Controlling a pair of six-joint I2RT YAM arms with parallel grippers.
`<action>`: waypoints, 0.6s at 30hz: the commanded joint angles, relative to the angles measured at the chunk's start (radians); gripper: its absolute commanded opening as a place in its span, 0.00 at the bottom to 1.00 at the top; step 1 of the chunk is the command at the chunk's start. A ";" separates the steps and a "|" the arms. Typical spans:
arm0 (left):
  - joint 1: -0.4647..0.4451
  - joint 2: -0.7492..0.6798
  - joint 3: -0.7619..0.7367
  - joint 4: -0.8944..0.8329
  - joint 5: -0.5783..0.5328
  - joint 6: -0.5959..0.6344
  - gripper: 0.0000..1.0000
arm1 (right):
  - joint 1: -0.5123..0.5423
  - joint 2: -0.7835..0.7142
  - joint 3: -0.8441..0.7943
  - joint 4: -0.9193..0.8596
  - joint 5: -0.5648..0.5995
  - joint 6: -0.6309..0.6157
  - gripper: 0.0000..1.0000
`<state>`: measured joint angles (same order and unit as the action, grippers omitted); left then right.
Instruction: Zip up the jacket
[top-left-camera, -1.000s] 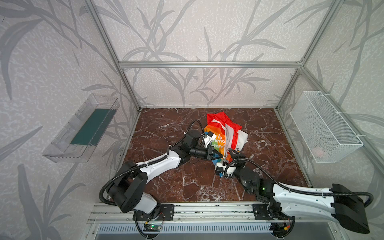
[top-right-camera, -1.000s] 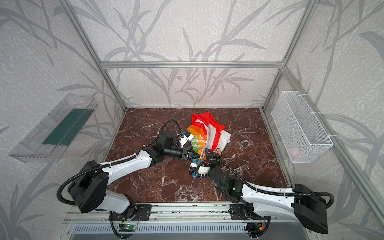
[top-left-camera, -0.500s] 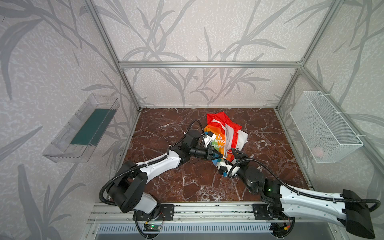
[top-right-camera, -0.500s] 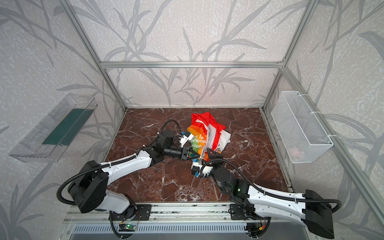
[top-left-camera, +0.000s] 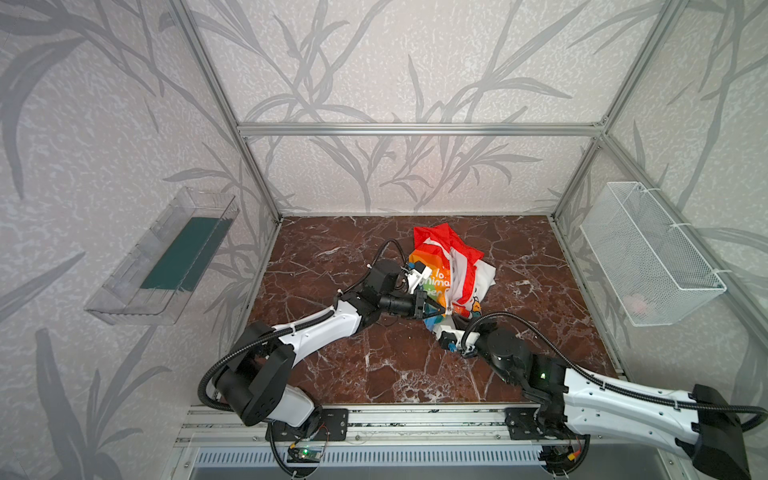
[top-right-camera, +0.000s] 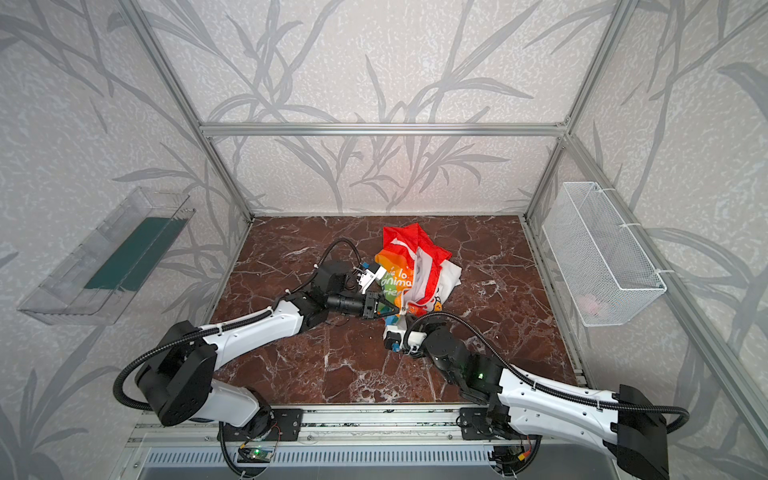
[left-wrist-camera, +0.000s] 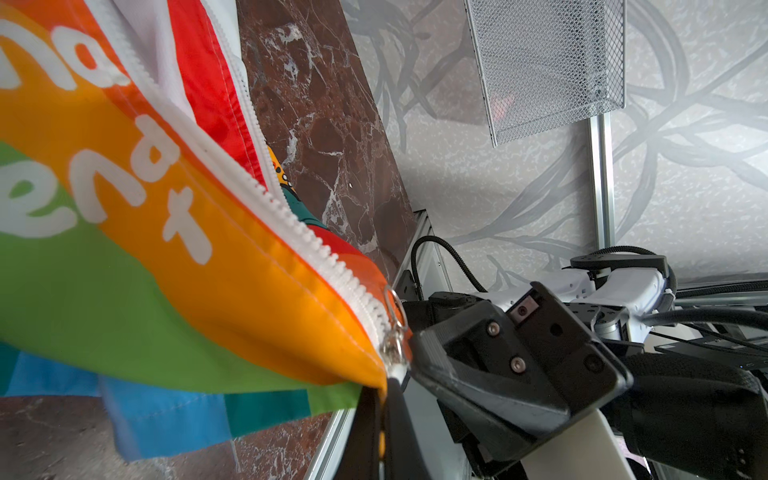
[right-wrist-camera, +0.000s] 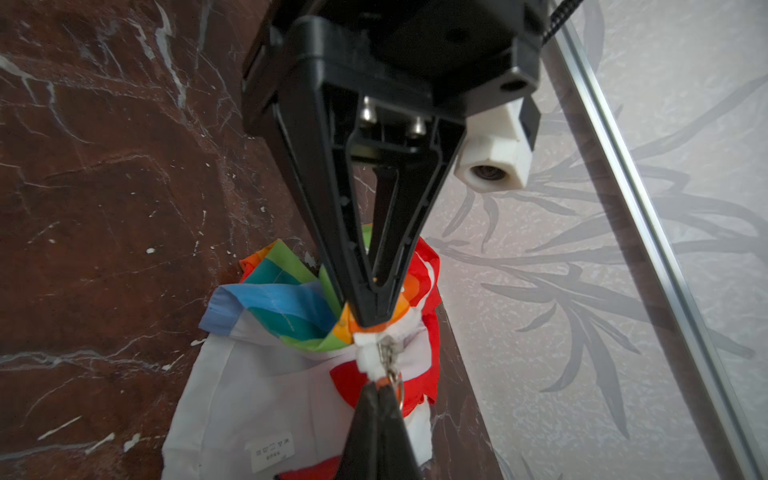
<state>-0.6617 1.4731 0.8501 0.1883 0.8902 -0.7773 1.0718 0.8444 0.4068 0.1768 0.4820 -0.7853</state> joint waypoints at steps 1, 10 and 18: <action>0.000 -0.035 0.012 -0.021 0.000 0.022 0.00 | -0.033 -0.030 0.061 -0.068 -0.067 0.071 0.00; 0.001 -0.051 0.022 -0.117 -0.032 0.091 0.00 | -0.309 -0.084 0.126 -0.227 -0.582 0.389 0.00; 0.001 -0.058 0.020 -0.123 -0.037 0.099 0.00 | -0.361 -0.031 0.175 -0.269 -0.753 0.457 0.00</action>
<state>-0.6666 1.4414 0.8635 0.1204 0.8654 -0.7055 0.7254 0.8013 0.5377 -0.0654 -0.1883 -0.3889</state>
